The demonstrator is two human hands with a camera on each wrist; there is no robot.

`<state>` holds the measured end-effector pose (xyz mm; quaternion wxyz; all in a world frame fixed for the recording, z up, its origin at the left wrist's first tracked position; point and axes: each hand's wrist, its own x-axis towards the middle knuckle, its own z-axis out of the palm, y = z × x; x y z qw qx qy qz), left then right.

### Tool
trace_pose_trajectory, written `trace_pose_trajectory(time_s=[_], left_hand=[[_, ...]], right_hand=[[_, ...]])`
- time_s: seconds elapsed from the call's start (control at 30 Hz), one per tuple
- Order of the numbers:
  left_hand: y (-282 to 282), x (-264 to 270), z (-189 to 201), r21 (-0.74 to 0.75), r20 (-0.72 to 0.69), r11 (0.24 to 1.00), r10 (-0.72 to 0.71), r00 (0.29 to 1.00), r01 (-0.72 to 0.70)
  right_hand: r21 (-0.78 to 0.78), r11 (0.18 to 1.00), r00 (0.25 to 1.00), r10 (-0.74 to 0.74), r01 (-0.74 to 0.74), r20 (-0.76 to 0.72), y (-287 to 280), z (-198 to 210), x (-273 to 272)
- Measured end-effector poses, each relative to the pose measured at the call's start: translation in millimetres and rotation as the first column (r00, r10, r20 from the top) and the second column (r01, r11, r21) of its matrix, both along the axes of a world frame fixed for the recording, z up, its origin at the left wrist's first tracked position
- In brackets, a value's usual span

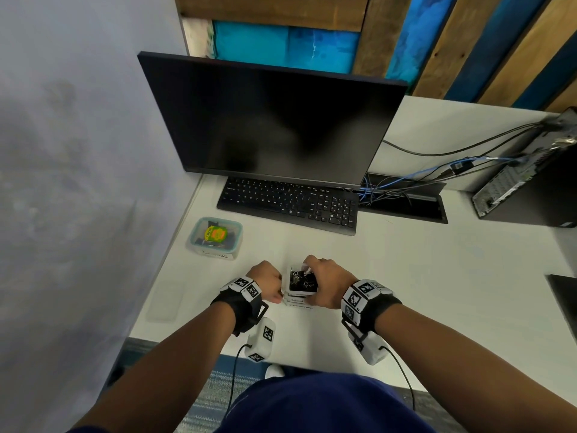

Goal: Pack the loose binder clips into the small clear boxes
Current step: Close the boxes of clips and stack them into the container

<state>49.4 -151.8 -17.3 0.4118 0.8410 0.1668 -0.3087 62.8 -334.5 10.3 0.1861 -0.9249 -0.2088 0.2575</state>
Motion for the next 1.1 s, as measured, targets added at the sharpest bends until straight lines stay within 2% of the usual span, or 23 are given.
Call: trace_pose_trajectory(time_s=[0.2,0.3,0.4,0.43,0.53,0.57,0.6,0.63,0.67,0.73,0.9,1.1], left_hand=[[-4.8,3.3,17.9,0.073,-0.060,0.987,-0.138,0.989,0.143],[-5.3,2.2,31.8,0.079,-0.030,0.996,-0.045,0.999,0.048],[-4.3,5.0,29.5,0.124,-0.008,0.978,-0.168,0.986,0.167],[-3.4,4.6,28.0,0.127,-0.010,0.979,-0.159,0.987,0.158],[0.8,4.6,23.5,0.071,-0.066,0.992,-0.103,0.992,0.108],[1.9,3.2,28.0,-0.036,-0.106,0.997,-0.069,0.992,0.066],[2.9,2.5,30.6,-0.157,-0.149,0.986,0.040,0.988,-0.064],[1.5,0.8,31.4,-0.183,-0.132,0.974,0.110,0.985,-0.133],[2.3,1.3,25.8,-0.167,-0.080,0.980,0.100,0.992,-0.113],[4.5,2.7,24.5,-0.197,-0.100,0.974,0.094,0.991,-0.112],[10.4,-1.4,31.1,-0.401,-0.211,0.891,0.137,0.968,-0.213],[10.4,0.2,30.6,-0.413,-0.235,0.880,0.148,0.961,-0.236]], right_hand=[[0.005,1.000,1.000,0.006,-0.006,0.003,-0.6,2.0,0.5],[0.020,1.000,1.000,-0.006,0.006,0.001,-0.8,2.8,0.1],[0.031,0.999,1.000,-0.023,0.023,-0.002,-1.9,3.0,-0.9],[0.040,0.999,0.999,-0.032,0.032,-0.002,-2.2,2.7,-0.9],[0.081,0.995,0.998,-0.061,0.061,0.003,-2.3,2.9,-0.9],[0.091,0.994,0.998,-0.067,0.066,0.009,-2.2,2.8,-0.9],[0.094,0.993,0.997,-0.070,0.068,0.016,-2.0,3.0,-1.4],[0.093,0.993,0.997,-0.070,0.068,0.024,-1.5,2.9,-2.1],[0.090,0.994,0.997,-0.071,0.068,0.032,-1.0,2.8,-2.9],[0.087,0.993,0.995,-0.083,0.079,0.046,-0.3,2.0,-4.4],[0.109,0.991,0.994,-0.085,0.077,0.071,-0.1,-1.6,-9.8],[0.128,0.990,0.995,-0.068,0.059,0.068,-0.6,-1.2,-5.4]])
